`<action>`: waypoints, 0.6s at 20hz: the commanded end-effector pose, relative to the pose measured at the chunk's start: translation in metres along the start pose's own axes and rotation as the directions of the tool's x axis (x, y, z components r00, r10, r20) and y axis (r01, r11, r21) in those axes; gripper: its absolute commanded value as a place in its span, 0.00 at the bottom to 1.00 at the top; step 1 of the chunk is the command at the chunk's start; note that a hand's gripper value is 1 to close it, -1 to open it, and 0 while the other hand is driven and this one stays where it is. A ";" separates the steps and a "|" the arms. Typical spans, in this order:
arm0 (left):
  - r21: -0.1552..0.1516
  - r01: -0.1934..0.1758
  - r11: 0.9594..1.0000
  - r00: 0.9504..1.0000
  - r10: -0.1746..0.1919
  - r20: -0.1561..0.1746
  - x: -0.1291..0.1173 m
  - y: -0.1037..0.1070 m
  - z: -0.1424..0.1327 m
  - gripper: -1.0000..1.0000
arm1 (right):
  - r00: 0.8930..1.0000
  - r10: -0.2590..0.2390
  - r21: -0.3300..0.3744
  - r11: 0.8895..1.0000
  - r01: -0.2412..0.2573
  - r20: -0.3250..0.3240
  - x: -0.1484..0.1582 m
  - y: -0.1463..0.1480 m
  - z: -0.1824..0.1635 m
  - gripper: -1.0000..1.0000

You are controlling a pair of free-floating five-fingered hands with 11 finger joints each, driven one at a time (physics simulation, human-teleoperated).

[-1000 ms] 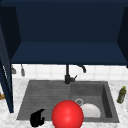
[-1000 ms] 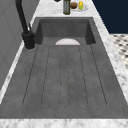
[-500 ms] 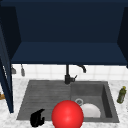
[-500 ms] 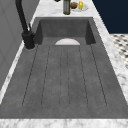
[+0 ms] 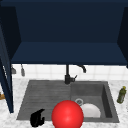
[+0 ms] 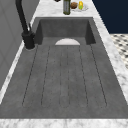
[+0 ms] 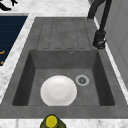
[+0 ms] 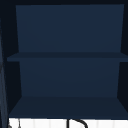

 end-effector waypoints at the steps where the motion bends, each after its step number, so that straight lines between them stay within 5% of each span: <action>1: 0.000 0.000 1.000 1.000 0.000 0.000 0.000 0.000 0.000 0.50 | 0.998 -0.065 0.019 0.998 0.066 -0.025 -0.004 0.028 -0.003 0.00; 8: 0.000 0.000 1.000 1.000 0.000 0.000 0.000 0.000 0.000 0.50 | 0.996 -0.080 -0.002 0.997 0.080 -0.027 -0.007 0.075 -0.014 0.00; 12: 0.000 0.000 1.000 1.000 0.000 0.000 0.000 0.000 0.000 0.50 | 1.000 -0.025 0.013 1.000 0.025 0.002 -0.001 0.079 -0.031 0.00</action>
